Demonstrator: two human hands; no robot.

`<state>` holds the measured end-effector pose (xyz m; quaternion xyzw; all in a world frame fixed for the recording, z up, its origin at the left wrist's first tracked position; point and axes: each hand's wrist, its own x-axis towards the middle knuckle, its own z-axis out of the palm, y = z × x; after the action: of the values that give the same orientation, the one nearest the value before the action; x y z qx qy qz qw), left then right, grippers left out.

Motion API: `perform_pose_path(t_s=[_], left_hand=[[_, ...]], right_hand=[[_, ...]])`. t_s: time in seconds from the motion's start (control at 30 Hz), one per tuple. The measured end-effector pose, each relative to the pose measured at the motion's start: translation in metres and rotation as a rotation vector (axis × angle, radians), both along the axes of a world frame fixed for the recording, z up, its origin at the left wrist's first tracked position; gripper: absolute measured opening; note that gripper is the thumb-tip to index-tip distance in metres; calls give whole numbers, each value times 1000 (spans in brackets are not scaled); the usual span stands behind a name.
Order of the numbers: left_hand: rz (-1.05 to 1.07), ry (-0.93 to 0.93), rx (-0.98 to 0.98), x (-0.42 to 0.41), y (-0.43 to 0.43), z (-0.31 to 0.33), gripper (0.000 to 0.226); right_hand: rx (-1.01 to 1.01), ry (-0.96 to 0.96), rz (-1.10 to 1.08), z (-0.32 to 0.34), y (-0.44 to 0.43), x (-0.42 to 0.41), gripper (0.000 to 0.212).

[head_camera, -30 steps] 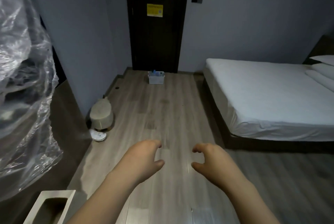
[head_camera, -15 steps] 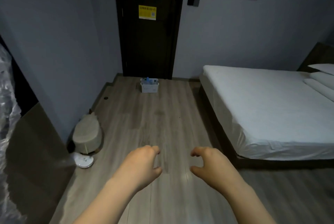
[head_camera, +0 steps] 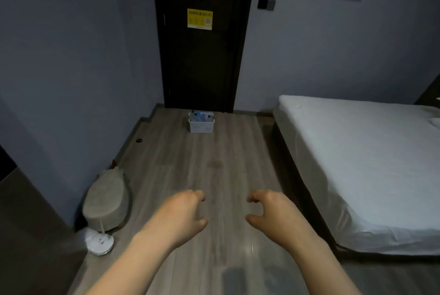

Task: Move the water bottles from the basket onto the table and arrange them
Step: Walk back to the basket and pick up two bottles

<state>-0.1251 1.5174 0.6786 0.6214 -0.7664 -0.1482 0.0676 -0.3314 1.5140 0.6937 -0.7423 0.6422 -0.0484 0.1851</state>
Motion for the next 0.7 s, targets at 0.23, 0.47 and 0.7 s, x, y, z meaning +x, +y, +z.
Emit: perform_pose_path(t_s=[0.23,0.47,0.7], left_hand=[[33,-6,-12,-16,-125,13,44],[53,16,-25,-19,-230,17,45],[39,50,-3,1,-345,6,43]], right_hand=[[-19,-6,43,12,-131,-17,46],[-48,0,67,14,-235,-21,44],[-21,-3,48,7,-350,0,44]])
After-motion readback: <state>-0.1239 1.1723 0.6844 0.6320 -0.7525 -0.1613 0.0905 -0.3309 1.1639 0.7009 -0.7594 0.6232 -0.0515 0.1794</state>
